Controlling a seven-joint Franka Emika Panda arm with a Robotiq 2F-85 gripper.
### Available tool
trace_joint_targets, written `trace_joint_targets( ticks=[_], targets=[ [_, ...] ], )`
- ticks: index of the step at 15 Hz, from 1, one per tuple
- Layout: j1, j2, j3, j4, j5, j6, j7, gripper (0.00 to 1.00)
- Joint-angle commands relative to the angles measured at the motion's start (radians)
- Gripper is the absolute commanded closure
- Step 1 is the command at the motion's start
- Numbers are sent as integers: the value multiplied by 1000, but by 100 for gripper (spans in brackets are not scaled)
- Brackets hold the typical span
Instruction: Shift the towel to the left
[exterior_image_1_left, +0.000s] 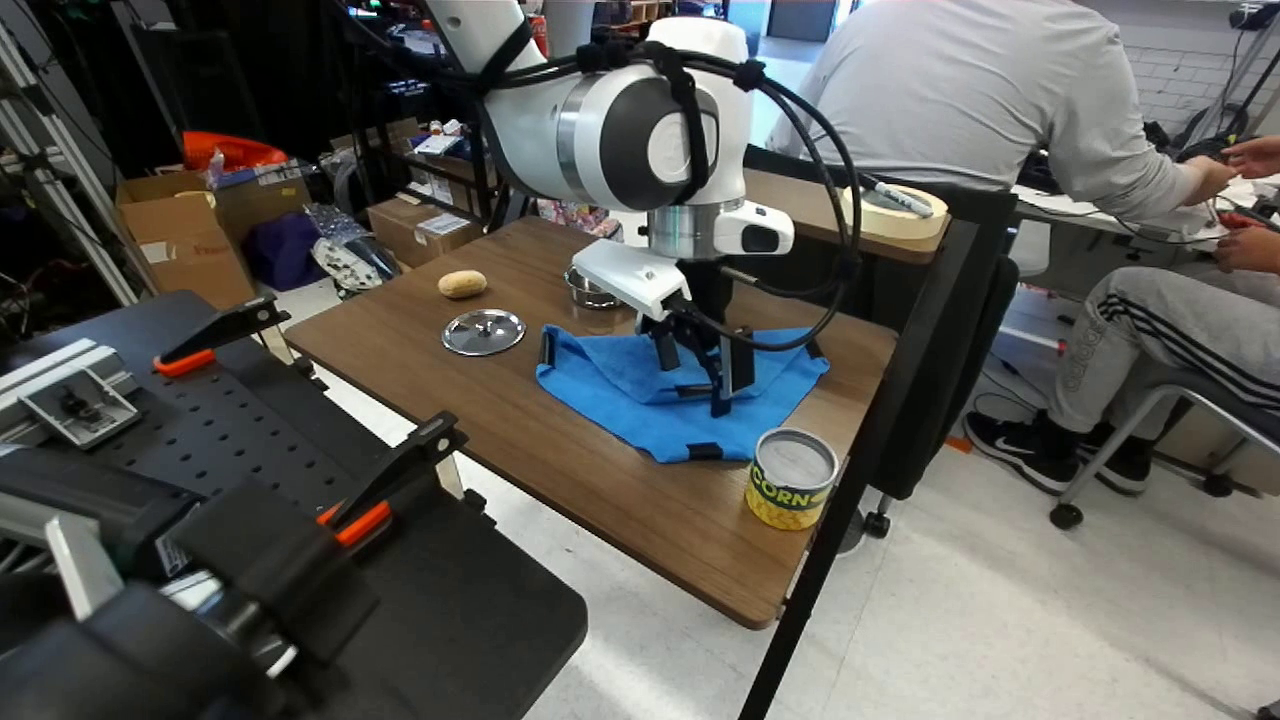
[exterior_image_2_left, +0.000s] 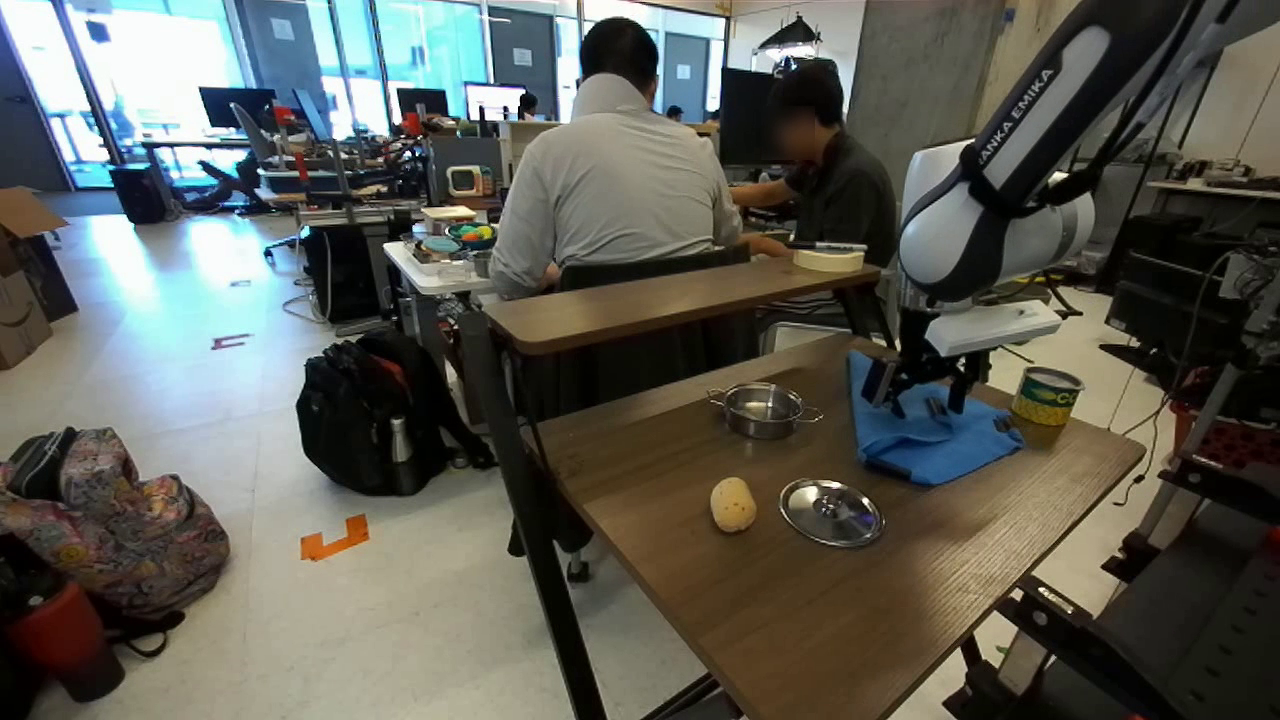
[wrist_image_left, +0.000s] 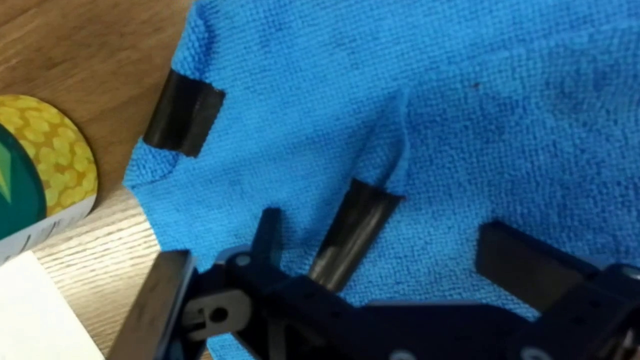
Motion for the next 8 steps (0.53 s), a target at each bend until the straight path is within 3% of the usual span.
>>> trace_joint_targets(
  ticks=[1, 8],
  targets=[
    [12, 47, 14, 64, 19, 15, -18, 0],
    [60, 92, 35, 129, 10, 0, -19, 0]
  ],
)
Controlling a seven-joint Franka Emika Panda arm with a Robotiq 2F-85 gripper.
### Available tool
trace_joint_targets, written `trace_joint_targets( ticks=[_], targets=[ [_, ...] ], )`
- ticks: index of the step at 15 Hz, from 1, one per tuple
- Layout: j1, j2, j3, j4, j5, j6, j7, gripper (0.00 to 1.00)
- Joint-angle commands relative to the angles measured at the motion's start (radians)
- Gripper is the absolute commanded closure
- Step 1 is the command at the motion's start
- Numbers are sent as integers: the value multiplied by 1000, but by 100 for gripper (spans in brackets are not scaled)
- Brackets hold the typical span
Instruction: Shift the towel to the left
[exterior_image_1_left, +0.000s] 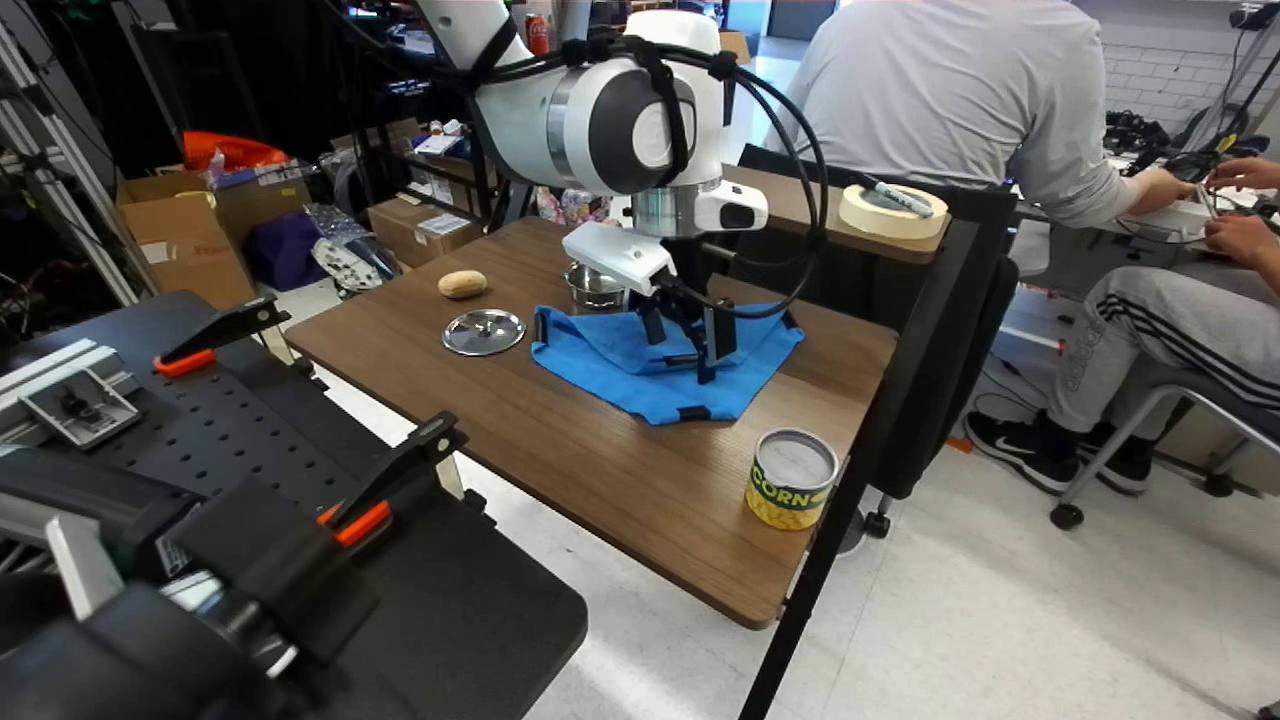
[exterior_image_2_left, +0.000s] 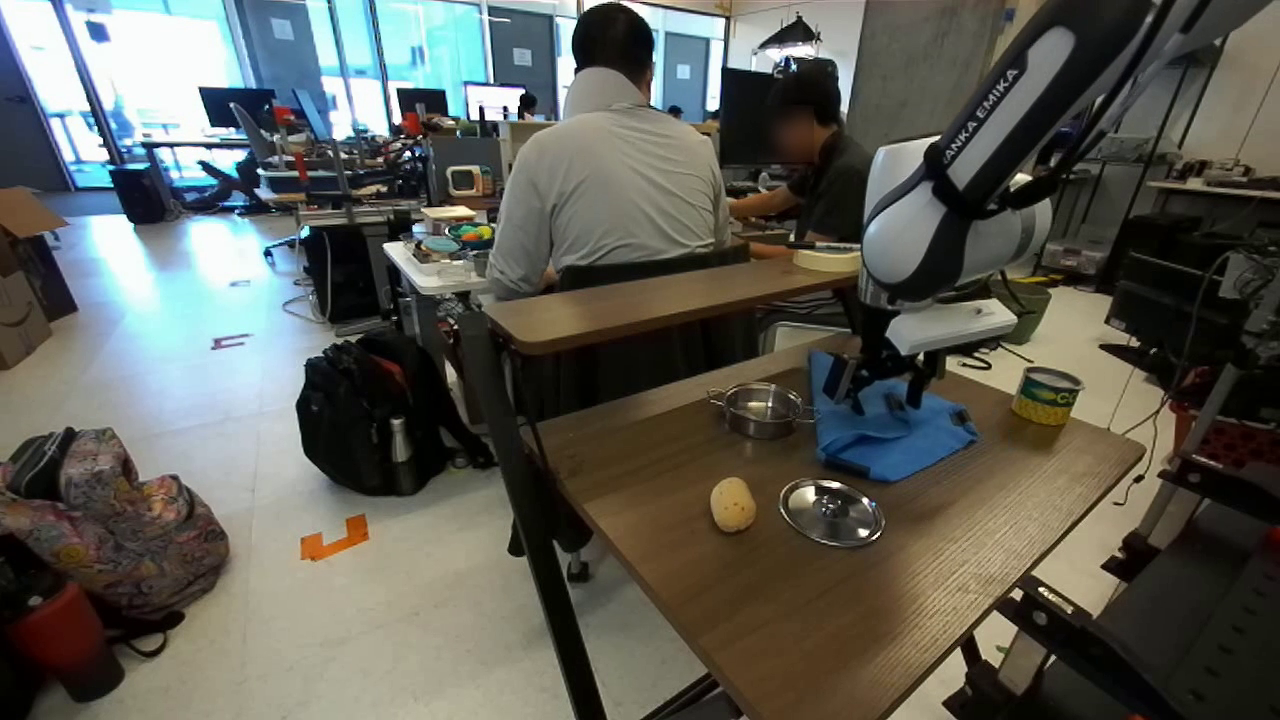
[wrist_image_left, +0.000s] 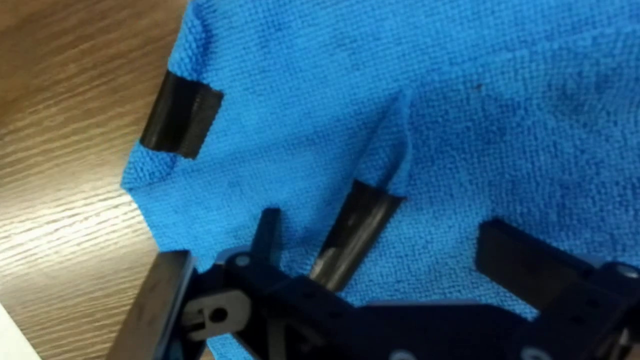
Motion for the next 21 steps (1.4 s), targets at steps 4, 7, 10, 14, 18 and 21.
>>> trace_joint_targets(
  ticks=[4, 7, 10, 14, 18, 21],
  targets=[
    [67, 95, 0, 93, -1, -5, -5, 0],
    [94, 99, 0, 97, -10, 1, -7, 0],
    [118, 90, 3, 78, -15, 11, -10, 0],
    [144, 79, -3, 57, -25, 25, -12, 0],
    [139, 59, -9, 44, -21, 42, -9, 0],
    [125, 38, -16, 32, -12, 35, -5, 0]
  ],
)
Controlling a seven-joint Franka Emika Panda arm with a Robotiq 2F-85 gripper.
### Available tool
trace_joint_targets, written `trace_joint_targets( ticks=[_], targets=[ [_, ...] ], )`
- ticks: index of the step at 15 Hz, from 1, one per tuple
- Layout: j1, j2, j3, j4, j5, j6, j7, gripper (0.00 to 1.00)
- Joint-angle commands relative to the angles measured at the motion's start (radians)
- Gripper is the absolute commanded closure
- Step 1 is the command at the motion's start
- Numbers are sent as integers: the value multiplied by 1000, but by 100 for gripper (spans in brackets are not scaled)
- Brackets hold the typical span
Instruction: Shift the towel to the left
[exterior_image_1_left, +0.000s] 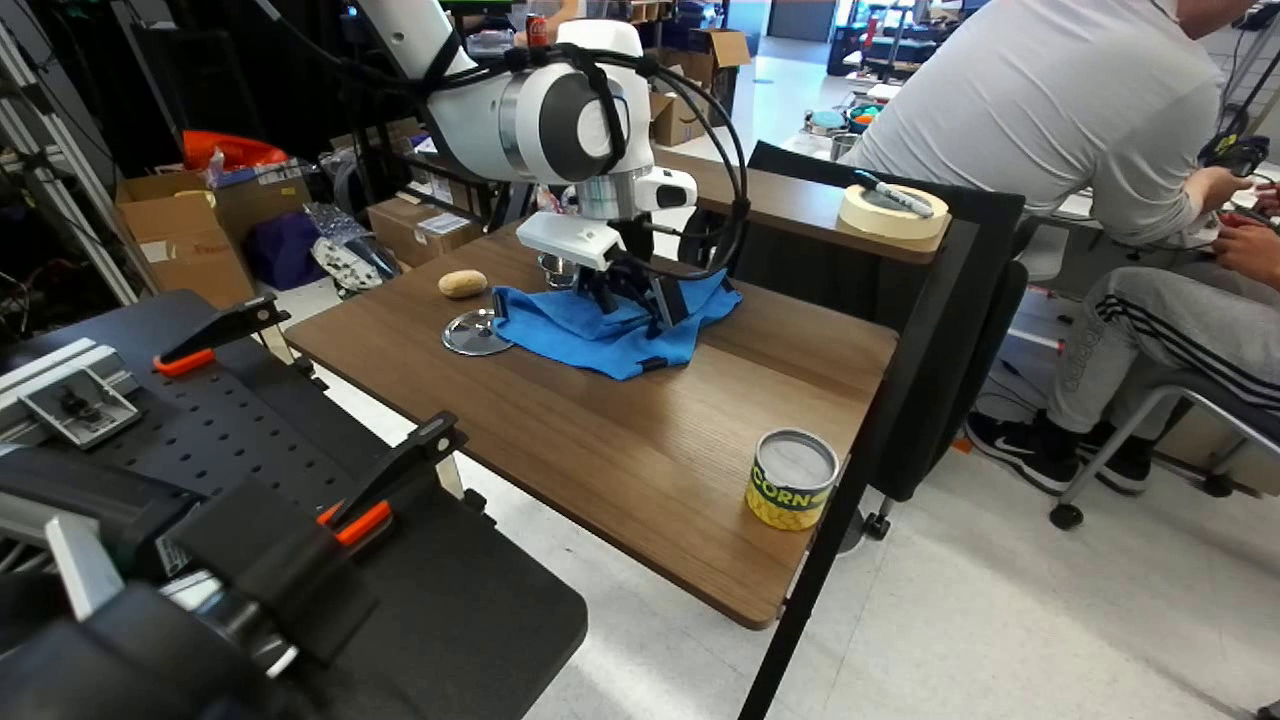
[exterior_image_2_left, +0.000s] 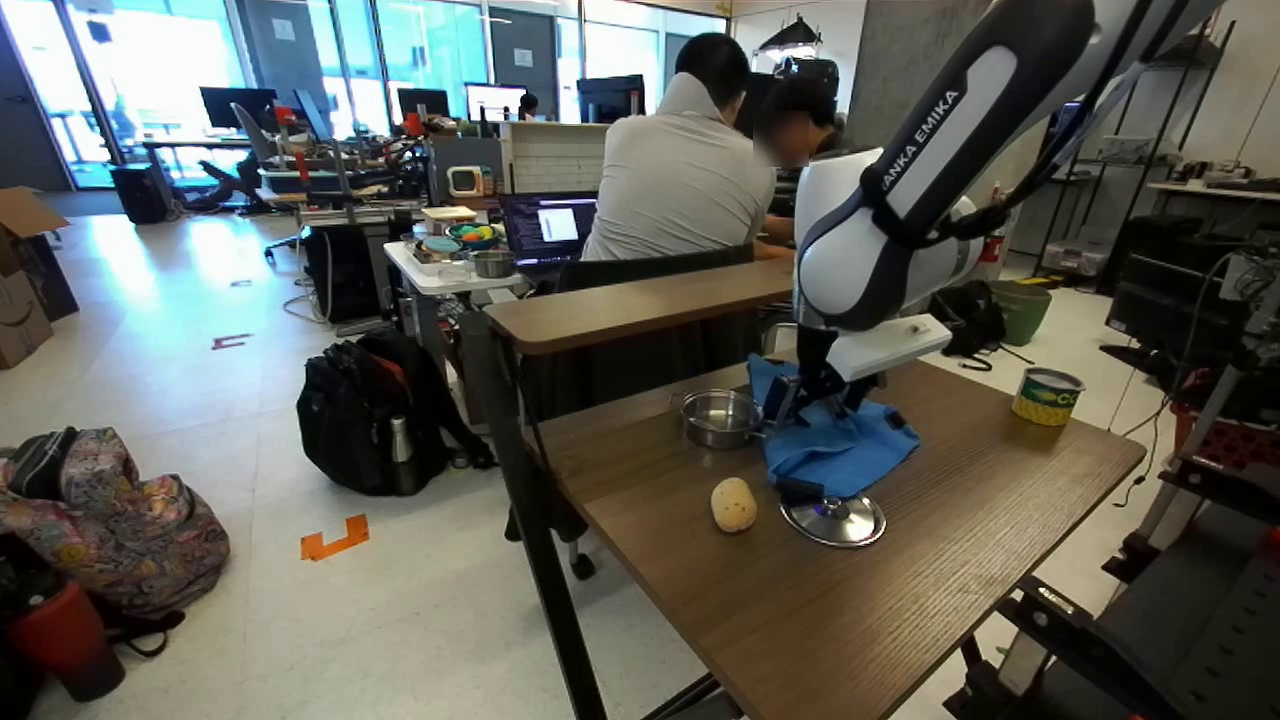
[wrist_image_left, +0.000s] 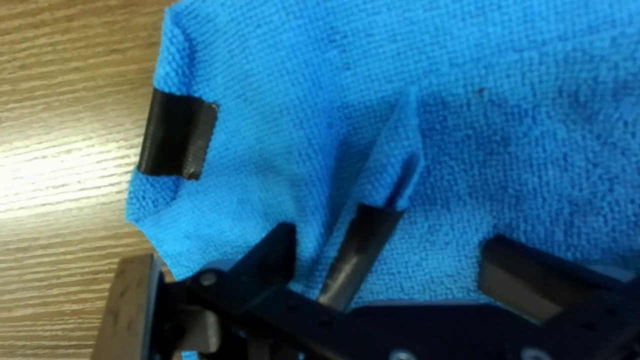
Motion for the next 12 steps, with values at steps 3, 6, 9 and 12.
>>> trace_joint_targets(
  ticks=[3, 6, 9, 12],
  targets=[
    [-27, -37, -34, -48, 6, 52, 10, 0],
    [-52, -60, -55, -72, 11, 81, 10, 0],
    [-83, -118, -51, -153, 16, 127, -12, 0],
    [-102, -197, -41, -276, 10, 194, -51, 0]
  ],
)
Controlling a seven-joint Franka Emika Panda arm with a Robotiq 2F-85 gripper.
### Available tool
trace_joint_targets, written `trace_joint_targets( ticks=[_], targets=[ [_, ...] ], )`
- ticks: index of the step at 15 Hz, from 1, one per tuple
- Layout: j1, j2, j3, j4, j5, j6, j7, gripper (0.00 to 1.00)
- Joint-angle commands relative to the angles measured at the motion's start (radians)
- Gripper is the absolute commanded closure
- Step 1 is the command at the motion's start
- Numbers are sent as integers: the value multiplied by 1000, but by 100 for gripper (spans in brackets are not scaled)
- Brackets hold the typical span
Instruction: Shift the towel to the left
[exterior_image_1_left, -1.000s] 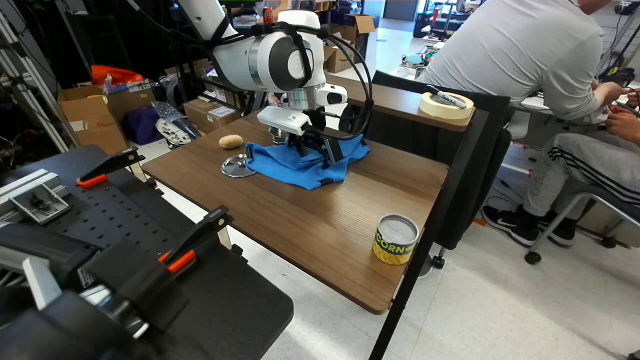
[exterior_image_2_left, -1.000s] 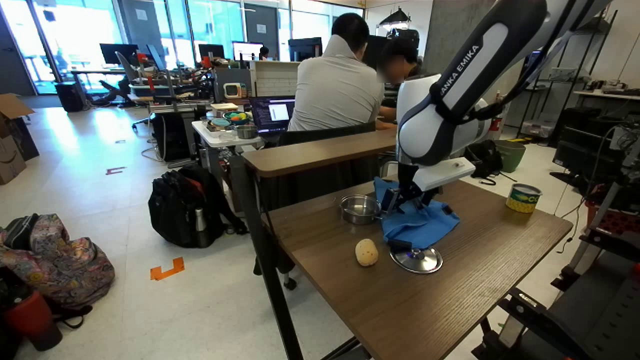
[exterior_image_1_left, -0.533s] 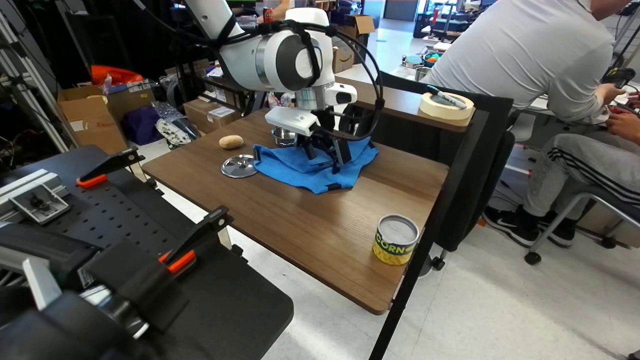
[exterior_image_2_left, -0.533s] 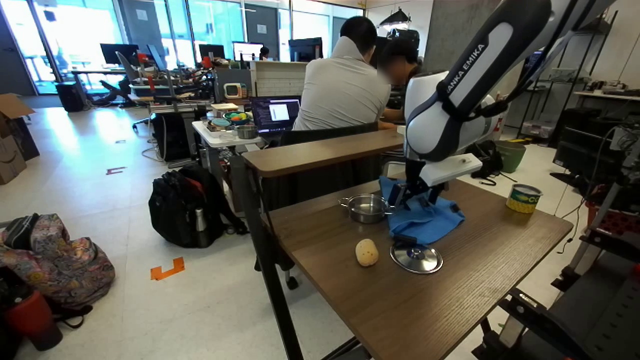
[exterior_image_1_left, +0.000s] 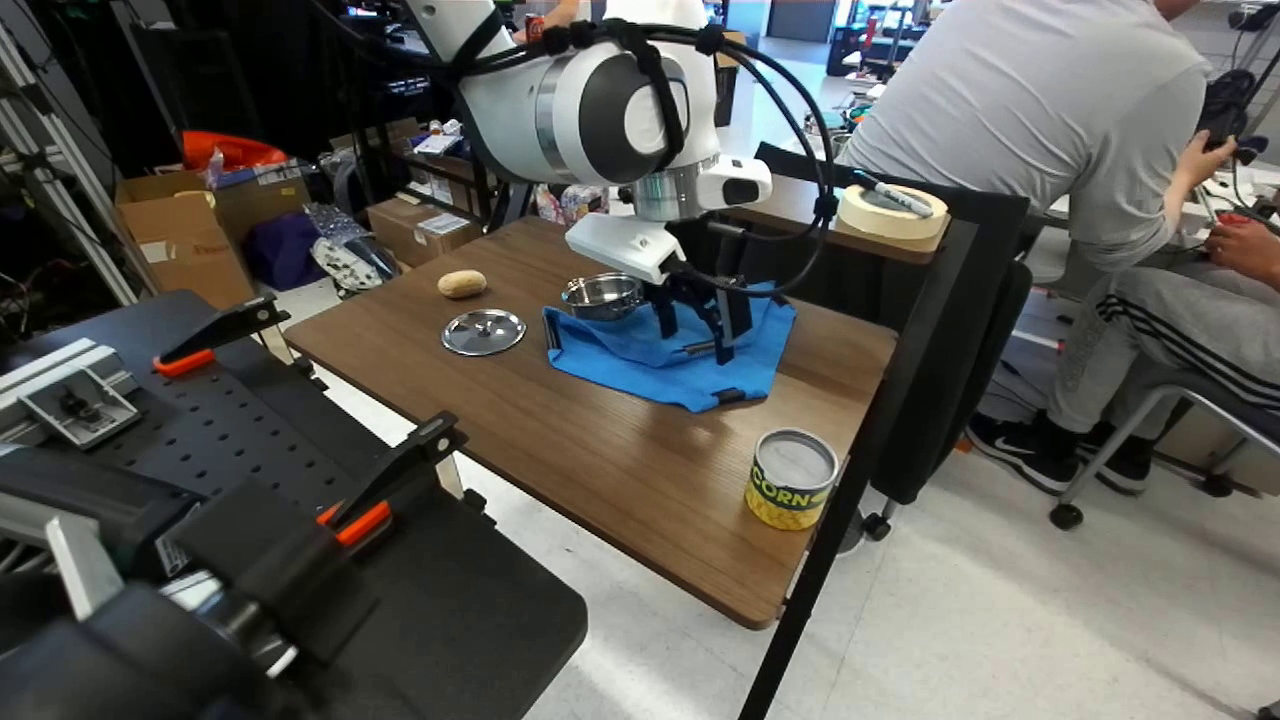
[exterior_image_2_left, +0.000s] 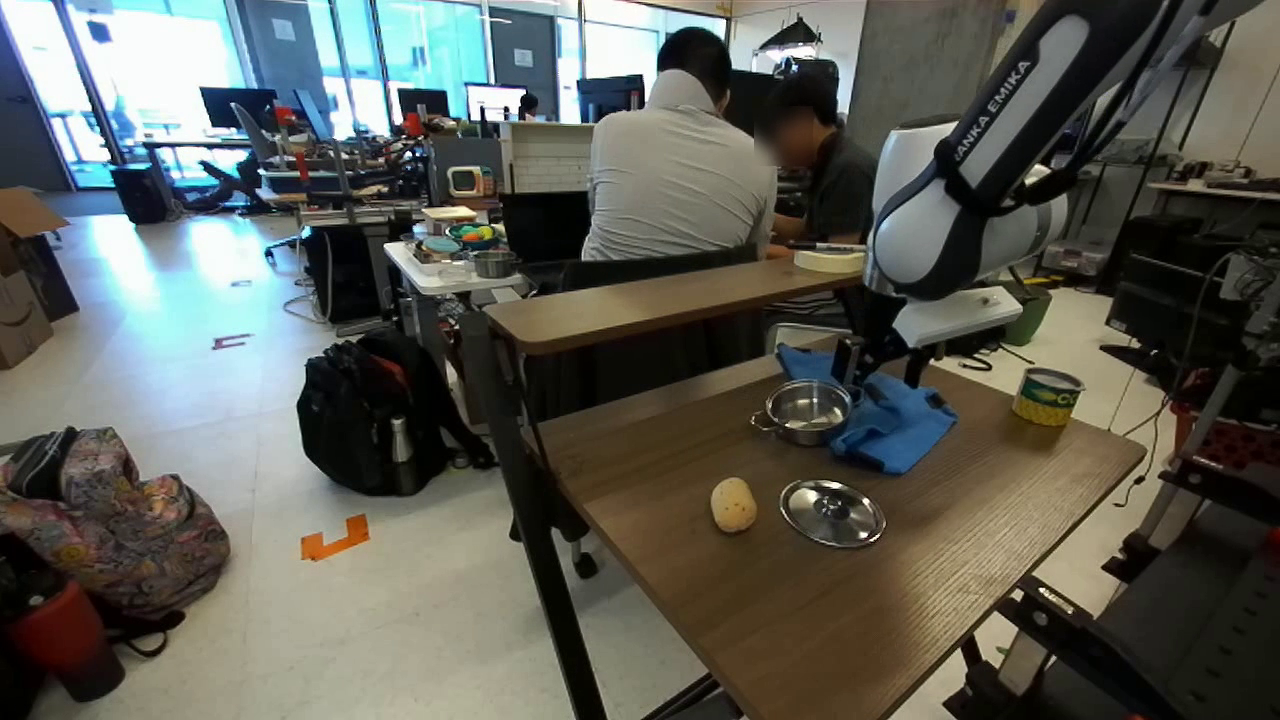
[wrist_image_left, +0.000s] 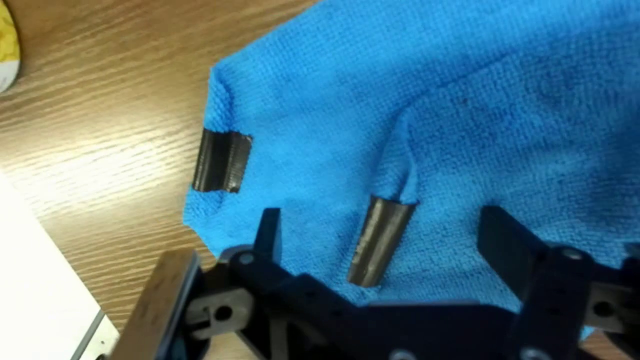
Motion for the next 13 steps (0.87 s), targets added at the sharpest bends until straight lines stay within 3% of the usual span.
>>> trace_joint_targets(
  ticks=[1, 4, 5, 8, 13],
  targets=[
    [-17, -124, 15, -188, -1, 89, -56, 0],
    [7, -164, -13, -281, -17, 147, -64, 0],
    [-4, -99, -3, -181, 4, 97, -52, 0],
    [-1, -128, -4, -239, 4, 122, -61, 0],
    [-1, -130, -4, -242, 3, 123, -63, 0]
  ],
)
